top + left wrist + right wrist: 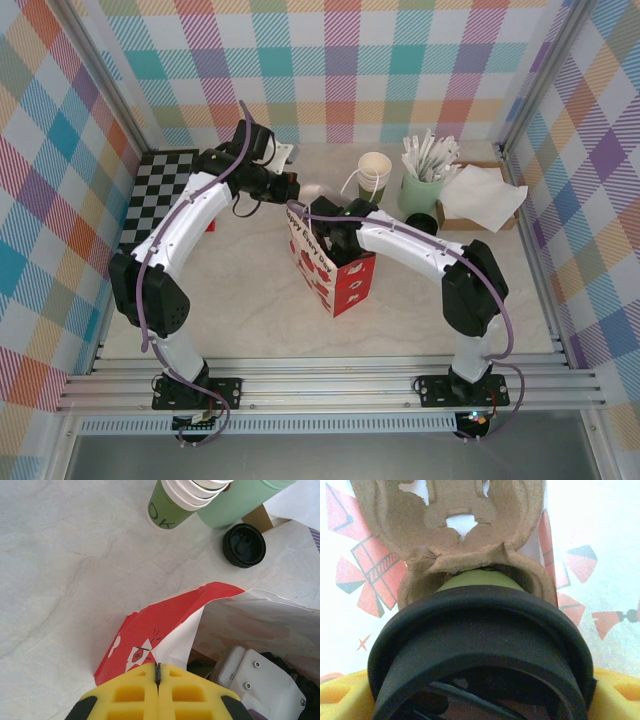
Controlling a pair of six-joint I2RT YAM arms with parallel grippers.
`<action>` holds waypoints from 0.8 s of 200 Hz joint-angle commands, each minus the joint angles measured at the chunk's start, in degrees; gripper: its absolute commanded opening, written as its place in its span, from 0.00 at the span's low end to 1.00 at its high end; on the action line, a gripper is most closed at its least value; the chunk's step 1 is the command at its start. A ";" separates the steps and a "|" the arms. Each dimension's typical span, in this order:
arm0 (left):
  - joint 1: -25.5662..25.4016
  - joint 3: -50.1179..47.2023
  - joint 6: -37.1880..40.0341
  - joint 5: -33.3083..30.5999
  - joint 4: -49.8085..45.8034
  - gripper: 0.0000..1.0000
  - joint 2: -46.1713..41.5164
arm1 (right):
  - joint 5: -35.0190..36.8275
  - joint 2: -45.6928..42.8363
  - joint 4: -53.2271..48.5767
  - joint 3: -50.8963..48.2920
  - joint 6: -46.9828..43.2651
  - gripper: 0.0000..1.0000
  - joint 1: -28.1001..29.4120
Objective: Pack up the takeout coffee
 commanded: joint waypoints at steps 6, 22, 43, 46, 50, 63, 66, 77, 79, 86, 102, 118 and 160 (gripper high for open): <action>-0.44 0.64 -0.47 -0.43 -2.21 0.00 1.53 | 1.62 3.47 -0.92 -4.04 -0.02 0.39 -0.35; -0.44 0.62 -0.47 -0.34 -2.26 0.00 1.47 | 1.61 3.48 -0.74 -4.50 -0.10 0.39 -0.32; -0.44 0.69 -0.48 -0.26 -2.21 0.00 1.53 | 1.66 3.61 -0.40 -5.09 -0.09 0.39 -0.35; -0.40 0.75 -0.52 -0.30 -2.23 0.00 1.65 | 1.63 3.65 -0.39 -5.14 -0.09 0.39 -0.33; -0.44 0.77 -0.52 -0.26 -2.22 0.00 1.61 | 1.60 3.72 -0.35 -5.21 -0.09 0.39 -0.35; -0.48 0.95 -0.57 -0.26 -2.21 0.00 1.73 | 1.60 3.83 -0.32 -5.36 -0.09 0.39 -0.35; -0.45 0.95 -0.59 -0.26 -2.21 0.00 1.73 | 1.60 3.87 -0.31 -5.40 -0.08 0.39 -0.35; -0.44 0.97 -0.53 -0.17 -2.21 0.00 1.82 | 1.60 3.98 -0.28 -5.48 -0.14 0.39 -0.35; -0.44 0.96 -0.57 -0.21 -2.21 0.00 1.82 | 1.60 4.00 -0.30 -5.49 -0.17 0.39 -0.35; -0.44 1.02 -0.53 -0.17 -2.21 0.00 1.80 | 1.60 4.05 -0.31 -5.55 -0.26 0.39 -0.35; -0.40 0.97 -0.60 -0.16 -2.35 0.00 1.91 | 1.79 4.18 -0.09 -5.77 -0.21 0.39 -0.35; -0.44 0.90 -0.53 -0.17 -2.31 0.00 1.91 | 1.95 4.42 0.29 -6.27 -0.22 0.39 -0.35; -0.44 0.86 -0.57 -0.26 -2.40 0.00 1.95 | 1.52 5.21 1.01 -6.55 -0.21 0.39 -0.38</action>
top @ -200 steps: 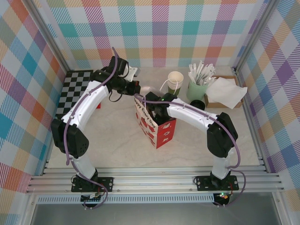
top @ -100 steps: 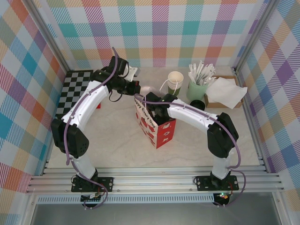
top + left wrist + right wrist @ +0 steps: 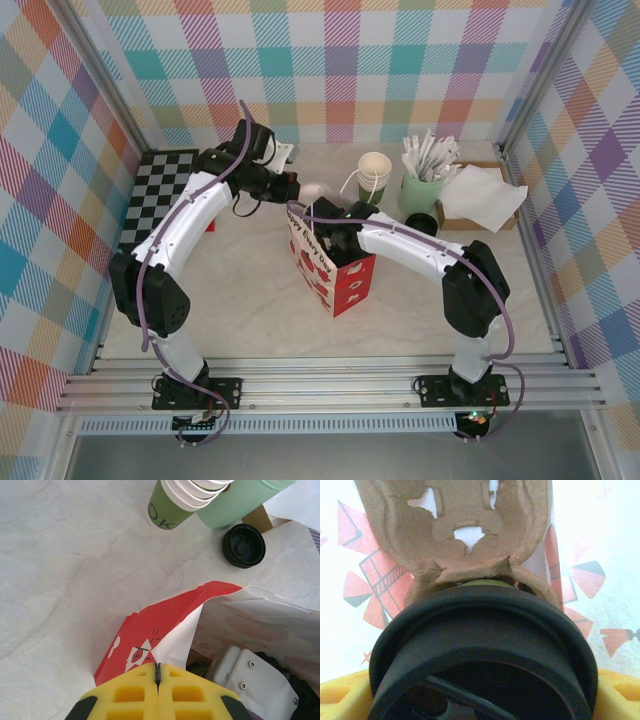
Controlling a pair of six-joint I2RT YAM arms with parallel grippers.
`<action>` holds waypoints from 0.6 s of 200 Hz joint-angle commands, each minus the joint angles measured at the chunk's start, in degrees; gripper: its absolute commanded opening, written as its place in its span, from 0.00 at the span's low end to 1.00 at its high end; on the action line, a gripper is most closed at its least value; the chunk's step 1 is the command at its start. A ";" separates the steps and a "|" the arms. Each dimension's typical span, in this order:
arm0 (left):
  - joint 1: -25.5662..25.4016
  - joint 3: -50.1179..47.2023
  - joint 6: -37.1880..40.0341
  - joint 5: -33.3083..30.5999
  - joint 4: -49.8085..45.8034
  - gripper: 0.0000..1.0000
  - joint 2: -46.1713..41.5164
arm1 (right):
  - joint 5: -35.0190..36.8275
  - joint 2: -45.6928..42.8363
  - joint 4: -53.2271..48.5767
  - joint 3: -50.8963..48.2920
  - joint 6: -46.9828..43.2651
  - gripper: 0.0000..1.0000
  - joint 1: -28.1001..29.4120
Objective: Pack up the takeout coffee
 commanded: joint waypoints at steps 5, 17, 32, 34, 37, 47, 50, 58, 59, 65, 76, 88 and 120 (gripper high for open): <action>-0.46 0.62 -0.53 -0.36 -2.39 0.00 1.79 | 1.71 5.67 -2.57 -4.67 -0.24 0.39 -0.35; -0.44 0.62 -0.64 -0.50 -2.37 0.00 1.79 | 1.63 5.76 -2.48 -4.83 -0.35 0.39 -0.39; -0.44 0.71 -0.61 -0.50 -2.37 0.00 1.80 | 1.58 5.76 -2.18 -5.09 -0.30 0.39 -0.32; -0.44 0.71 -0.65 -0.47 -2.43 0.00 1.80 | 1.62 5.76 -2.15 -5.15 -0.28 0.39 -0.32; -0.44 0.71 -0.66 -0.46 -2.42 0.00 1.80 | 1.66 5.76 -2.14 -5.23 -0.30 0.39 -0.34; -0.44 0.80 -0.64 -0.45 -2.46 0.00 1.80 | 1.67 5.85 -1.90 -5.50 -0.36 0.39 -0.35; -0.44 0.80 -0.68 -0.45 -2.46 0.00 1.80 | 1.69 5.85 -1.87 -5.58 -0.36 0.39 -0.35; -0.44 0.84 -0.69 -0.37 -2.49 0.00 1.80 | 1.67 5.97 -1.72 -5.72 -0.40 0.39 -0.35; -0.44 0.86 -0.65 -0.37 -2.47 0.00 1.80 | 1.67 6.00 -1.66 -5.76 -0.38 0.39 -0.35; -0.44 0.89 -0.62 -0.37 -2.47 0.00 1.80 | 1.68 6.09 -1.64 -5.97 -0.35 0.39 -0.35; -0.44 0.89 -0.66 -0.37 -2.46 0.00 1.80 | 1.76 6.27 -1.51 -6.32 -0.32 0.38 -0.35; -0.44 0.89 -0.64 -0.28 -2.46 0.00 1.80 | 1.80 6.37 -1.48 -6.65 -0.32 0.38 -0.33; -0.44 0.84 -0.66 -0.19 -2.54 0.00 1.93 | 2.01 6.76 -1.16 -7.17 -0.36 0.38 -0.35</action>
